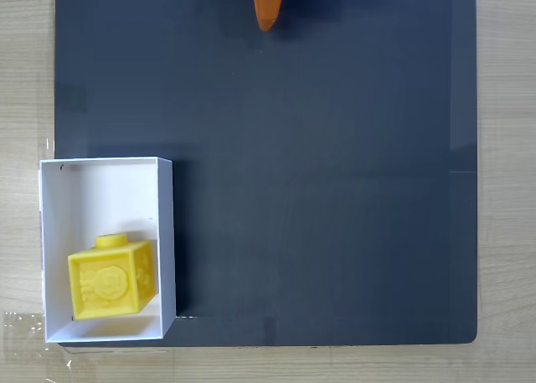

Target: Grasp a yellow block and put it in the box

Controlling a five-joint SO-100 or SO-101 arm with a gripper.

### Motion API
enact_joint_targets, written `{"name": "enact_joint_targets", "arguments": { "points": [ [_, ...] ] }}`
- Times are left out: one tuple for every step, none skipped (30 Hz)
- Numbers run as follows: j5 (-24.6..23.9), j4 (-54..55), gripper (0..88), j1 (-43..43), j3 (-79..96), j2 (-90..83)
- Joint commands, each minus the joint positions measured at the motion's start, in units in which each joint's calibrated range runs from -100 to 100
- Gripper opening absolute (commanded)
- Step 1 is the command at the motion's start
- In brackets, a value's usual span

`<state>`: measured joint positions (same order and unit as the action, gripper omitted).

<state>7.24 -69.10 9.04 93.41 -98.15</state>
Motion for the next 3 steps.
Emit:
{"name": "enact_joint_targets", "arguments": {
  "points": [
    [0.2, 0.0, 1.0, 0.5, -0.2, -0.8],
    [0.2, 0.0, 1.0, 0.5, -0.2, -0.8],
    [0.2, 0.0, 1.0, 0.5, -0.2, -0.8]
  ]
}}
